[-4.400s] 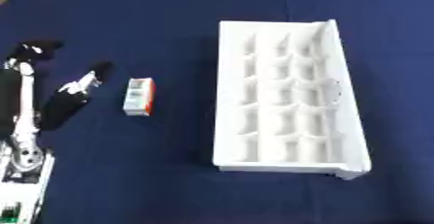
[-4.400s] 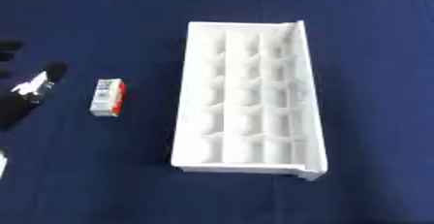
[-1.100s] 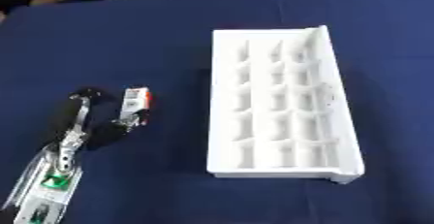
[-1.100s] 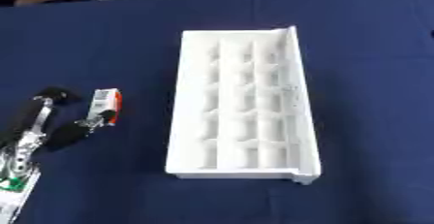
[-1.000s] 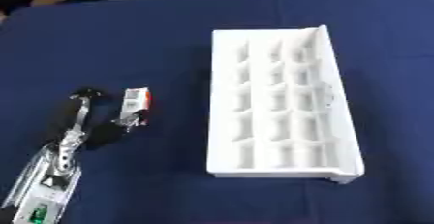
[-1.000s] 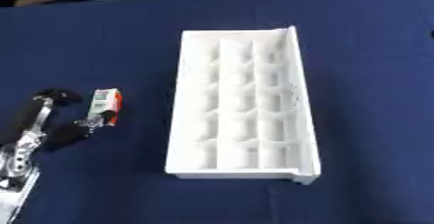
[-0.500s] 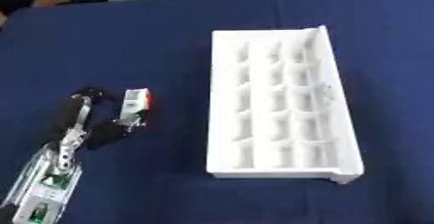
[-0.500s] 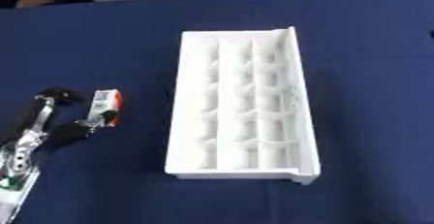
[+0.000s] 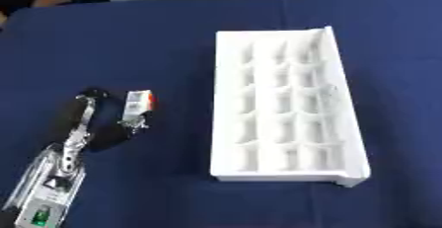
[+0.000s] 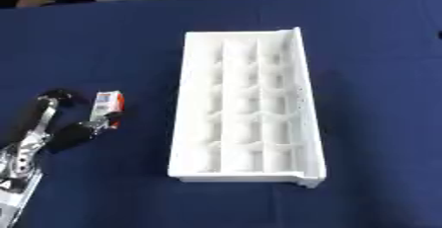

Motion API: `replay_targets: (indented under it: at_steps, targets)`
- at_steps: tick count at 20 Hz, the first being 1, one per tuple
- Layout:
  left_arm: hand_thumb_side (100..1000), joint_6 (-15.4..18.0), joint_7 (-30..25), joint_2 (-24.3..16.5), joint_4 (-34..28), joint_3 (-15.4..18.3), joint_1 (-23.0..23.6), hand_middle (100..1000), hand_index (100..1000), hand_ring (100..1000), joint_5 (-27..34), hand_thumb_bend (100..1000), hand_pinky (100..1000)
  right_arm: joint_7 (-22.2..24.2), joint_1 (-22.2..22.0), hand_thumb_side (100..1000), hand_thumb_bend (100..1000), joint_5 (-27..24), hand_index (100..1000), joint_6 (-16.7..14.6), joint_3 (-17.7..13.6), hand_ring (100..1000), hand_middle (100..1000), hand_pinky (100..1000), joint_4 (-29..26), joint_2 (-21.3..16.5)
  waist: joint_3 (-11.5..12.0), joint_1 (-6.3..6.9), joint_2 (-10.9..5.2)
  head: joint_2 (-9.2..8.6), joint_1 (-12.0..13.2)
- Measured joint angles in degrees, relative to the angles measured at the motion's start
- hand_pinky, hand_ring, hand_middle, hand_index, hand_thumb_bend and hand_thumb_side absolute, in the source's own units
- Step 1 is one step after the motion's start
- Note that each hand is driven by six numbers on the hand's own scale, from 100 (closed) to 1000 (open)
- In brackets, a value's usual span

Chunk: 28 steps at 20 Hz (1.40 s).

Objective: Pick up objects on the table and place them in the box.

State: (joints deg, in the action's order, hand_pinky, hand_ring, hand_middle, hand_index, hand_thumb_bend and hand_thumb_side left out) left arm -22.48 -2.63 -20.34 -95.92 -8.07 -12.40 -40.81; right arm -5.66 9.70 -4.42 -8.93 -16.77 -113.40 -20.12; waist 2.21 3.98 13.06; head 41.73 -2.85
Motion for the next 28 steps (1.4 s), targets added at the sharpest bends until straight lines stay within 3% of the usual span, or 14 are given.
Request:
replay_targets:
  at_steps: [15, 28]
  targets:
    - [618, -0.9, -2.3, 0.0, 0.3, -0.2, -0.6, 817, 701, 807, -5.7, 821, 786, 0.2, 0.0, 966, 100, -0.1, 808, -0.1, 0.0, 664, 704, 605, 0.0, 0.0, -0.1, -0.08, 0.0, 0.0, 0.1]
    - [611, -0.8, -4.1, 0.0, -1.2, -0.6, -0.8, 813, 626, 806, -8.5, 761, 800, 0.4, 0.0, 968, 100, -0.1, 809, 0.1, 0.0, 665, 704, 606, 0.0, 0.0, -0.1, -0.07, 0.0, 0.0, 0.2]
